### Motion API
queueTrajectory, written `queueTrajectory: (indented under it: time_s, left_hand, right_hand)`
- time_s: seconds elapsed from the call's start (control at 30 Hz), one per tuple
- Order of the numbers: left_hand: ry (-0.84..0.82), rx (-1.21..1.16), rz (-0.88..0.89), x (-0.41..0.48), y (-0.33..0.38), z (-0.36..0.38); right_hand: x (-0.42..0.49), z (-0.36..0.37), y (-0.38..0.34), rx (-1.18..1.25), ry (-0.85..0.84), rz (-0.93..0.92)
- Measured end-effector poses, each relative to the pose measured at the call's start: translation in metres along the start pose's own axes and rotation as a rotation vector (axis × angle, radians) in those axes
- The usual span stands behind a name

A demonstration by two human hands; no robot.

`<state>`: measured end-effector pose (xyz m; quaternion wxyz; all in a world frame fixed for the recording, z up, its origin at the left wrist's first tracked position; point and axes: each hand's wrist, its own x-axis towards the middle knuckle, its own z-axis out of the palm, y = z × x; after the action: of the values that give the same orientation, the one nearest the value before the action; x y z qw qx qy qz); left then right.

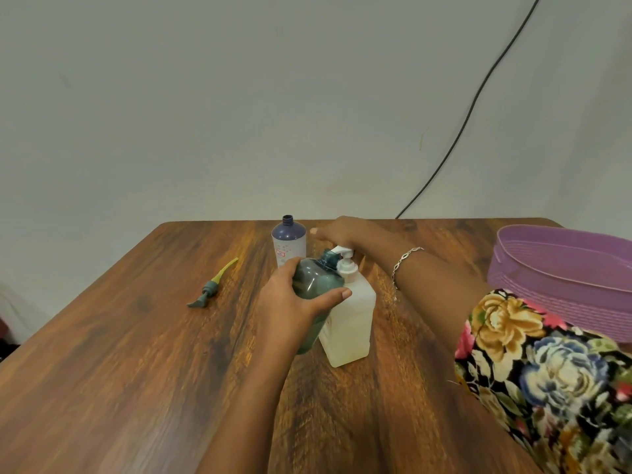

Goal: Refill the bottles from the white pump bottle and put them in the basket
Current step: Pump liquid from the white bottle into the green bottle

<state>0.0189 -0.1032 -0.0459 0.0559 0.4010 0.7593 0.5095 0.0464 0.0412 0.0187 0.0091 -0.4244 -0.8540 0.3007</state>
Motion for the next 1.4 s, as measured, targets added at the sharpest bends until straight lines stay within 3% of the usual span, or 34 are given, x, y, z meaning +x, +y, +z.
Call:
queueTrajectory:
  time_s: [0.1,0.2,0.27,0.4,0.53,0.7,0.83,1.1,1.3,1.4]
  left_hand:
    - [-0.025,0.009,0.004,-0.004,-0.001,0.004]
    - [-0.031,0.008,0.013,-0.004,-0.001,0.002]
    - [-0.025,0.000,0.015,-0.001,0.000,0.000]
    - [-0.051,-0.008,0.000,-0.003,0.001,-0.001]
    - [-0.042,-0.021,-0.004,-0.001,0.004,-0.004]
    - [-0.047,-0.010,0.014,-0.002,0.002,-0.002]
    - [-0.061,0.000,0.018,-0.001,0.001,-0.003]
    - [-0.067,-0.026,0.017,-0.001,0.006,-0.005]
    - [-0.072,-0.031,0.018,-0.002,0.004,-0.005]
    - [-0.072,-0.003,0.029,0.000,0.003,-0.006]
  right_hand:
    - [0.012,0.009,0.014,-0.160,0.149,-0.045]
    - [0.016,0.012,0.015,-0.183,0.195,-0.057]
    - [0.013,0.008,0.007,-0.149,0.167,-0.057]
    - [-0.009,-0.005,0.001,0.020,-0.043,-0.010]
    - [-0.014,-0.007,-0.007,0.034,-0.081,-0.008]
    - [0.003,0.007,0.004,-0.223,0.141,-0.068]
    - [0.007,0.012,0.009,-0.253,0.268,-0.105]
    - [-0.017,-0.011,-0.010,0.026,-0.058,-0.026]
    - [-0.006,0.001,-0.012,-0.121,-0.070,-0.061]
    - [0.004,0.007,-0.002,-0.266,0.062,-0.068]
